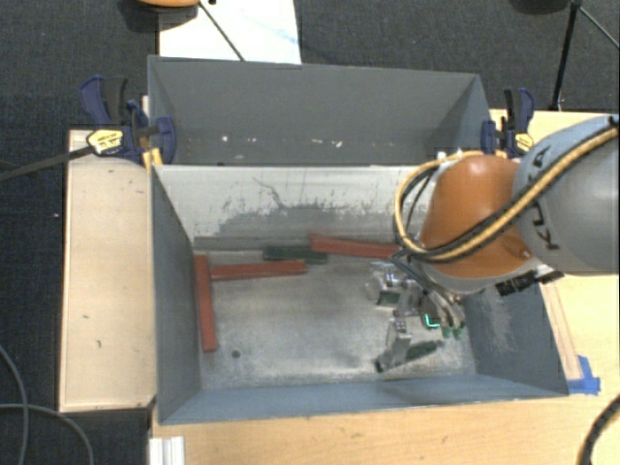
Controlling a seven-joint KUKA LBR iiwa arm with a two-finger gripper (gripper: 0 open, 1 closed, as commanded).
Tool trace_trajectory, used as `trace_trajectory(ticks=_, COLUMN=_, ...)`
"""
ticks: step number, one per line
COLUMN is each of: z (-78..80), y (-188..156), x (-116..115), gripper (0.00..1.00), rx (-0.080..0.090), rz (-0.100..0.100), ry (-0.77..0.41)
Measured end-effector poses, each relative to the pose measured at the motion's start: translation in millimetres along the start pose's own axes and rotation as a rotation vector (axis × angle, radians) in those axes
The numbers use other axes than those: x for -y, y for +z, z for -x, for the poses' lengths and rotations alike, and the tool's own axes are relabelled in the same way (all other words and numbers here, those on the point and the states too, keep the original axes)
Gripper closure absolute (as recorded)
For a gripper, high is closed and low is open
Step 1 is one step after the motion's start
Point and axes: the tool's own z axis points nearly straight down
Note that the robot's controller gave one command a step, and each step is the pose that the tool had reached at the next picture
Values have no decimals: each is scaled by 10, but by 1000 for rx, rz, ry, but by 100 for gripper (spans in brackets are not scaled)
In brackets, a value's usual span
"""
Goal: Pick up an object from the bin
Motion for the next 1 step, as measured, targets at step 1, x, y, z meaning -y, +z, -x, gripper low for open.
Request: trace_trajectory(ticks=1, z=20, y=-34, x=1, gripper=0, rx=7, rz=0, ry=0)
